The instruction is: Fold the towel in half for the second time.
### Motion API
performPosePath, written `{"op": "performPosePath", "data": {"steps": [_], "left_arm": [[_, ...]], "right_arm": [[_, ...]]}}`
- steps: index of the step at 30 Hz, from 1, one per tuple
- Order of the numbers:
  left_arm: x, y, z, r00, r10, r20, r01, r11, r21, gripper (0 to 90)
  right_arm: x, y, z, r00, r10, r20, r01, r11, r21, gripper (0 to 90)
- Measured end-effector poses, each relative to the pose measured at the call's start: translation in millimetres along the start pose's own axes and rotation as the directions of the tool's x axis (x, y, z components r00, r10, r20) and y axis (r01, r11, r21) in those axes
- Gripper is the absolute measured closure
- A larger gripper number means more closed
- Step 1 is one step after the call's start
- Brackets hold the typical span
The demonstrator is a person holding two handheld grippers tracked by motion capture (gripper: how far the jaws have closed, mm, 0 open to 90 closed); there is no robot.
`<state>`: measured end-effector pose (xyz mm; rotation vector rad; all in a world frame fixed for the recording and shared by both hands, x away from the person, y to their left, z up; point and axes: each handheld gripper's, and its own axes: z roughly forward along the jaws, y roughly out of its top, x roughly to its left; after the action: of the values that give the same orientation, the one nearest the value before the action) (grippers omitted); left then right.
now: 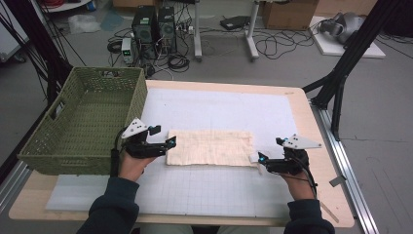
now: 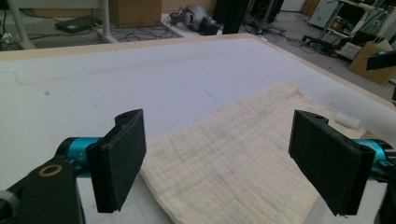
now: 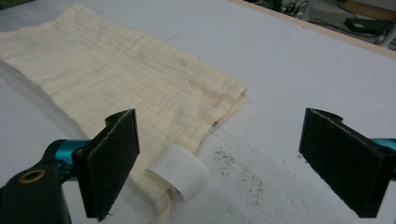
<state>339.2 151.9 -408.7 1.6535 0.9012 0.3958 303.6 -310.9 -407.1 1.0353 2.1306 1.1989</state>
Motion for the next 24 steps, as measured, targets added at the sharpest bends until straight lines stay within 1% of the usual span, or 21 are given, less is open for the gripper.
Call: {"op": "performPosePath", "data": {"steps": [2, 5, 7, 8, 9, 10, 11, 12, 13, 15, 18, 19, 20, 22, 24], "left_arm": [[1.2, 3.1, 2.9, 1.0, -0.001, -0.006, 0.001, 1.0, -0.003, 19.6], [4.4, 6.1, 8.9, 0.9999, -0.002, -0.013, 0.002, 0.9997, 0.026, 20.0], [5.1, 9.4, 14.2, 0.9997, 0.012, -0.019, -0.011, 0.999, 0.042, 21.2], [5.3, 10.6, 16.2, 0.9998, 0.015, -0.016, -0.014, 0.9991, 0.04, 21.7], [5.6, 11.7, 19.0, 0.9996, 0.019, -0.023, -0.018, 0.9984, 0.054, 22.6], [5.9, 12.6, 21.3, 0.9992, 0.025, -0.03, -0.023, 0.9976, 0.065, 22.8], [6.9, 13.7, 25.4, 0.9989, 0.028, -0.039, -0.025, 0.9965, 0.08, 23.4], [7.5, 14.4, 28.7, 0.9979, 0.029, -0.058, -0.023, 0.996, 0.086, 24.5], [8.5, 15.5, 31.4, 0.9964, 0.033, -0.078, -0.026, 0.9954, 0.092, 25.6], [10.6, 18.0, 35.9, 0.9946, 0.039, -0.096, -0.03, 0.9954, 0.091, 28.8], [14.5, 18.9, 44.6, 0.9939, 0.044, -0.101, -0.032, 0.9922, 0.12, 31.3], [15.8, 18.5, 47.2, 0.9928, 0.049, -0.109, -0.034, 0.9906, 0.132, 32.4], [18.8, 17.3, 51.5, 0.992, 0.043, -0.118, -0.024, 0.9873, 0.157, 33.9], [23.2, 15.5, 56.4, 0.9899, 0.04, -0.136, -0.014, 0.982, 0.189, 34.8], [27.4, 13.0, 60.4, 0.9868, 0.042, -0.156, -0.009, 0.9787, 0.205, 37.7]], "right_arm": [[-0.3, -0.4, -0.2, 1.0, 0.005, -0.001, -0.005, 1.0, 0.001, 11.5], [-0.8, -0.1, -0.5, 1.0, 0.006, 0.0, -0.006, 1.0, -0.002, 11.5], [-0.6, 0.6, -0.2, 1.0, 0.007, -0.002, -0.007, 1.0, -0.004, 11.5], [-0.4, 0.8, 0.4, 1.0, 0.009, -0.004, -0.009, 1.0, -0.001, 11.5], [-0.2, 1.1, 0.9, 0.9999, 0.01, -0.004, -0.01, 1.0, -0.001, 11.6], [-0.4, 1.1, 1.6, 1.0, 0.002, -0.003, -0.002, 1.0, -0.003, 11.5], [0.4, 1.2, 1.7, 0.9999, 0.009, -0.006, -0.009, 1.0, 0.002, 11.5], [0.6, 1.4, 2.3, 1.0, 0.003, -0.005, -0.003, 1.0, 0.001, 11.5], [1.2, 1.3, 2.6, 0.9999, 0.006, -0.009, -0.006, 1.0, 0.004, 11.6], [1.5, 1.4, 2.6, 0.9999, 0.005, -0.01, -0.005, 1.0, 0.005, 11.6], [0.9, 1.3, 3.0, 0.9999, 0.004, -0.012, -0.004, 1.0, 0.006, 11.6], [0.6, 1.1, 3.3, 0.9999, 0.004, -0.012, -0.003, 1.0, 0.005, 11.5], [0.6, 1.1, 3.6, 0.9999, 0.005, -0.013, -0.005, 1.0, 0.008, 11.5], [1.0, 1.0, 4.2, 0.9999, 0.004, -0.013, -0.003, 1.0, 0.01, 11.5], [2.1, 1.2, 4.9, 0.9999, 0.003, -0.017, -0.003, 1.0, 0.012, 11.5]]}}
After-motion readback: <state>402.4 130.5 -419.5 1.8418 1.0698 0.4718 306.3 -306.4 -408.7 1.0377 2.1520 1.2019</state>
